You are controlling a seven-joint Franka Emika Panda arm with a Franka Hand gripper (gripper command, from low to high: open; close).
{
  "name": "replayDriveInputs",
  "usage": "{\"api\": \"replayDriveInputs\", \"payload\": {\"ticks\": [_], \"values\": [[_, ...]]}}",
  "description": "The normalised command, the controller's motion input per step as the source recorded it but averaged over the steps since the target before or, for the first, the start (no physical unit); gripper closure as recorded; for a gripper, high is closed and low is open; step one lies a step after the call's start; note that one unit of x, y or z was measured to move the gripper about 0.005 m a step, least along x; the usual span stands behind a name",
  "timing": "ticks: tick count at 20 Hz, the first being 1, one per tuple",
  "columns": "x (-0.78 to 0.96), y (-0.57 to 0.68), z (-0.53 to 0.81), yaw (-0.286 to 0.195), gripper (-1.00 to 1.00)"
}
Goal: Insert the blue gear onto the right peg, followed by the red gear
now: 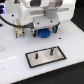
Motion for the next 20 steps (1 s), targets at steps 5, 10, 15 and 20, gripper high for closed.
{"api": "replayDriveInputs", "payload": {"ticks": [5, 10, 15, 20], "values": [[-0.18, 0.00, -0.08, 0.000, 1.00], [-0.12, 0.02, -0.02, 0.000, 1.00], [0.18, 0.05, 0.47, 0.000, 1.00], [0.43, 0.03, 0.46, 0.000, 1.00]]}}
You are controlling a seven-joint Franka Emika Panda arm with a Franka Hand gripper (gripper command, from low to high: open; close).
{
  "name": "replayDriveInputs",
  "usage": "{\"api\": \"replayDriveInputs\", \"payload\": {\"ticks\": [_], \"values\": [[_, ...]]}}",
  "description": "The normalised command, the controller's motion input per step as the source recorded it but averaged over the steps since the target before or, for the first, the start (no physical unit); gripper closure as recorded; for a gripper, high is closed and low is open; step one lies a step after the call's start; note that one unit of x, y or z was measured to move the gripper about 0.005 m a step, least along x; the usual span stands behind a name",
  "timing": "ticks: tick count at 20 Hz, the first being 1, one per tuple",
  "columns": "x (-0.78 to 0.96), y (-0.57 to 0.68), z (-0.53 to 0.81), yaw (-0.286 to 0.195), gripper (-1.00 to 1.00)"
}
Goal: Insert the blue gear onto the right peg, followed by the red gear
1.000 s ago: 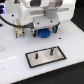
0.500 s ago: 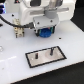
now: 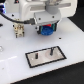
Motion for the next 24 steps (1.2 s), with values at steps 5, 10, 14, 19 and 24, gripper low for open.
{"api": "replayDriveInputs", "payload": {"ticks": [5, 10, 14, 19, 24], "values": [[0.57, 0.00, 0.44, 0.000, 1.00], [0.68, -0.03, 0.43, 0.000, 1.00], [0.76, -0.01, 0.37, 0.000, 1.00], [0.78, -0.07, 0.33, 0.000, 1.00], [0.78, -0.18, 0.21, 0.000, 1.00]]}}
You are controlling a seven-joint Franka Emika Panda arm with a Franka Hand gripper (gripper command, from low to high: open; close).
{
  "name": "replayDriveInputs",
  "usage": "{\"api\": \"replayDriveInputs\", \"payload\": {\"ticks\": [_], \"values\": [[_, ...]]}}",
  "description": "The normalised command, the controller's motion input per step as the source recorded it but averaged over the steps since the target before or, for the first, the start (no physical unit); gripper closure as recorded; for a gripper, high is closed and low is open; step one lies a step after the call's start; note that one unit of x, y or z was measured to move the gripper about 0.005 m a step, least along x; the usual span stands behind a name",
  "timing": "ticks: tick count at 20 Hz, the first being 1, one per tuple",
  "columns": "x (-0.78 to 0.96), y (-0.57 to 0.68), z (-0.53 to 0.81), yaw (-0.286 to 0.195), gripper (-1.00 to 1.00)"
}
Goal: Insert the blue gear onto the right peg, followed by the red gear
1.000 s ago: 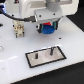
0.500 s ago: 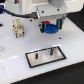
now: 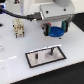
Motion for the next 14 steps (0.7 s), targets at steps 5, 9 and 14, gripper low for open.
{"api": "replayDriveInputs", "payload": {"ticks": [5, 9, 14], "values": [[0.72, -0.19, 0.14, 0.000, 1.00], [0.63, -0.09, 0.07, 0.000, 1.00], [0.49, -0.10, 0.01, 0.000, 1.00]]}}
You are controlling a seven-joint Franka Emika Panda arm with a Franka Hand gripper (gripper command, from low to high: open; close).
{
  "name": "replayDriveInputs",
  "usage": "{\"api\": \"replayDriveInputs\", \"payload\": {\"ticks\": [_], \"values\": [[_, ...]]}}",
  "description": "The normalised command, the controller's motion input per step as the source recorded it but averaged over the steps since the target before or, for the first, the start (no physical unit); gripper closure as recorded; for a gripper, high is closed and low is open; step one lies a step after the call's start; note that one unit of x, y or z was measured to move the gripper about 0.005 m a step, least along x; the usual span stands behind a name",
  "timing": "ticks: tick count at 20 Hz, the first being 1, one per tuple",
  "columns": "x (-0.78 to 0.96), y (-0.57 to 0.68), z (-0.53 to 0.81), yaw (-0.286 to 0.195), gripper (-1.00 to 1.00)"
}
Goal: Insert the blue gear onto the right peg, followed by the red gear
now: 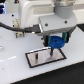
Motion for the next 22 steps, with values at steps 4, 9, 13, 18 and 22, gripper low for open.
{"api": "replayDriveInputs", "payload": {"ticks": [4, 9, 13, 18, 22], "values": [[0.35, -0.09, -0.03, 0.000, 1.00], [0.22, -0.14, -0.07, 0.000, 1.00], [0.12, -0.06, 0.05, 0.000, 1.00], [0.07, -0.02, 0.38, 0.000, 1.00], [0.10, -0.07, 0.16, 0.000, 1.00]]}}
